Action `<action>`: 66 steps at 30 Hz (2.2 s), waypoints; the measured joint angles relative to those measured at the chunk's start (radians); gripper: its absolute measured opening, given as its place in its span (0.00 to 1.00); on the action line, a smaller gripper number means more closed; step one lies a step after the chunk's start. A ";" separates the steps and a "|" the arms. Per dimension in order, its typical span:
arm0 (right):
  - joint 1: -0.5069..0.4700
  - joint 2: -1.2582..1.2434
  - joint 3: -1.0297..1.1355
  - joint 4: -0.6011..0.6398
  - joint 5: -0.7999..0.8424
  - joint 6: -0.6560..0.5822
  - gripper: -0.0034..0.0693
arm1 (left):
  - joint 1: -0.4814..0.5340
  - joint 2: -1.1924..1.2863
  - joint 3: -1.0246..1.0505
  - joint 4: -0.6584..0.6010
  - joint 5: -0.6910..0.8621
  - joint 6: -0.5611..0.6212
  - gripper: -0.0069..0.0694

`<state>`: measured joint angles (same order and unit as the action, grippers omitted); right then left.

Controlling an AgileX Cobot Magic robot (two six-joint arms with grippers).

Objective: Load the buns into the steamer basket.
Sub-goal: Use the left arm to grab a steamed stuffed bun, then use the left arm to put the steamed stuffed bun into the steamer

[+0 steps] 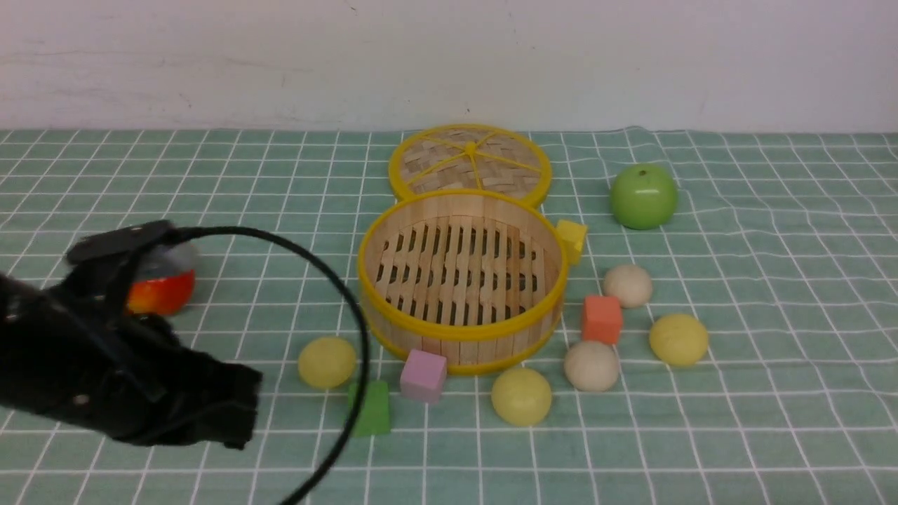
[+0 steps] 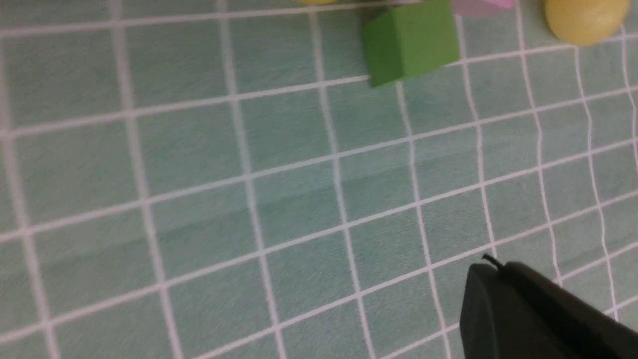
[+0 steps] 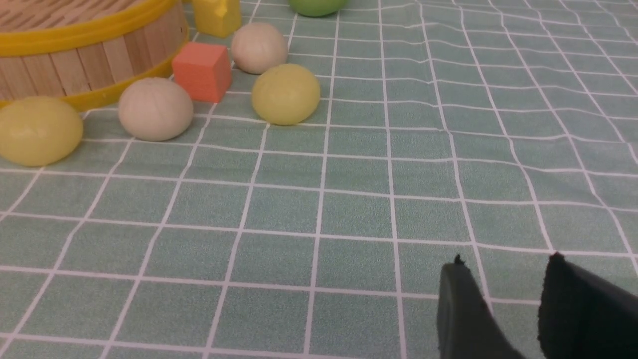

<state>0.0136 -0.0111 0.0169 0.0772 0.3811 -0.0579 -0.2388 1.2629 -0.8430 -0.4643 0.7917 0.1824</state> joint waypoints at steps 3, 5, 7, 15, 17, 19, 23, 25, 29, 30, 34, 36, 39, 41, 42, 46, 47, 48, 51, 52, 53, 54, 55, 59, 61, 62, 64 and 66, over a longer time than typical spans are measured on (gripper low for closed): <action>0.000 0.000 0.000 0.000 0.000 0.000 0.38 | -0.078 0.104 -0.086 0.055 0.007 -0.025 0.07; 0.000 0.000 0.000 0.000 0.000 0.000 0.38 | -0.087 0.139 -0.117 0.082 0.011 -0.045 0.07; 0.000 0.000 0.000 0.000 0.000 0.000 0.38 | -0.088 0.229 -0.198 0.151 0.012 -0.096 0.07; 0.000 0.000 0.000 -0.001 0.000 0.000 0.38 | -0.088 0.474 -0.427 0.314 0.021 -0.192 0.12; 0.000 0.000 0.000 -0.001 0.000 0.000 0.38 | -0.088 0.529 -0.481 0.327 0.035 -0.200 0.18; 0.000 0.000 0.000 -0.001 0.000 0.000 0.38 | -0.088 0.570 -0.525 0.331 0.049 -0.201 0.24; 0.000 0.000 0.000 -0.001 0.000 0.000 0.38 | -0.088 0.622 -0.571 0.349 0.059 -0.203 0.36; 0.000 0.000 0.000 -0.001 0.000 0.000 0.38 | -0.088 0.639 -0.587 0.365 0.057 -0.208 0.43; 0.000 0.000 0.000 -0.001 0.000 0.000 0.38 | -0.088 0.660 -0.598 0.384 0.049 -0.220 0.46; 0.000 0.000 0.000 -0.001 0.000 0.000 0.38 | -0.088 0.667 -0.600 0.386 0.049 -0.220 0.46; 0.000 0.000 0.000 -0.001 0.000 0.000 0.38 | -0.088 0.696 -0.600 0.403 0.047 -0.222 0.46; 0.000 0.000 0.000 -0.001 0.000 0.000 0.38 | -0.088 0.705 -0.600 0.409 0.040 -0.222 0.46; 0.000 0.000 0.000 -0.001 0.000 0.000 0.38 | -0.088 0.710 -0.600 0.412 0.031 -0.222 0.46; 0.000 0.000 0.000 -0.001 0.000 0.000 0.38 | -0.088 0.716 -0.601 0.413 0.024 -0.222 0.45; 0.000 0.000 0.000 -0.001 0.000 0.000 0.38 | -0.088 0.717 -0.602 0.414 0.021 -0.222 0.44; 0.000 0.000 0.000 -0.001 0.000 0.000 0.38 | -0.088 0.726 -0.603 0.414 0.011 -0.222 0.36; 0.000 0.000 0.000 -0.001 0.000 0.000 0.38 | -0.088 0.725 -0.603 0.414 0.011 -0.222 0.34; 0.000 0.000 0.000 -0.001 0.000 0.000 0.38 | -0.088 0.729 -0.603 0.414 0.011 -0.222 0.30; 0.000 0.000 0.000 -0.001 0.000 0.000 0.38 | -0.088 0.730 -0.603 0.415 0.015 -0.222 0.15; 0.000 0.000 0.000 -0.001 0.000 0.000 0.38 | -0.088 0.730 -0.603 0.415 0.015 -0.222 0.15; 0.000 0.000 0.000 -0.001 0.000 0.000 0.38 | -0.088 0.728 -0.603 0.417 0.026 -0.222 0.09; 0.000 0.000 0.000 -0.001 0.000 0.000 0.38 | -0.088 0.722 -0.603 0.417 0.035 -0.222 0.08; 0.000 0.000 0.000 -0.001 0.000 0.000 0.38 | -0.088 0.711 -0.603 0.417 0.046 -0.222 0.07; 0.000 0.000 0.000 -0.001 0.000 0.000 0.38 | -0.090 0.614 -0.601 0.378 0.090 -0.211 0.07; 0.000 0.000 0.000 -0.001 0.000 0.000 0.38 | -0.091 0.527 -0.600 0.291 0.061 -0.136 0.07; 0.000 0.000 0.000 -0.001 0.000 0.000 0.38 | -0.091 0.500 -0.603 0.238 0.032 -0.088 0.07; 0.000 0.000 0.000 -0.001 0.000 0.000 0.38 | -0.092 0.477 -0.603 0.114 -0.034 0.011 0.07; 0.000 0.000 0.000 -0.001 0.000 0.000 0.38 | -0.095 0.491 -0.603 0.033 -0.079 0.095 0.07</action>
<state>0.0136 -0.0111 0.0169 0.0762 0.3811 -0.0579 -0.3338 1.7540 -1.4465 -0.4317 0.7124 0.2773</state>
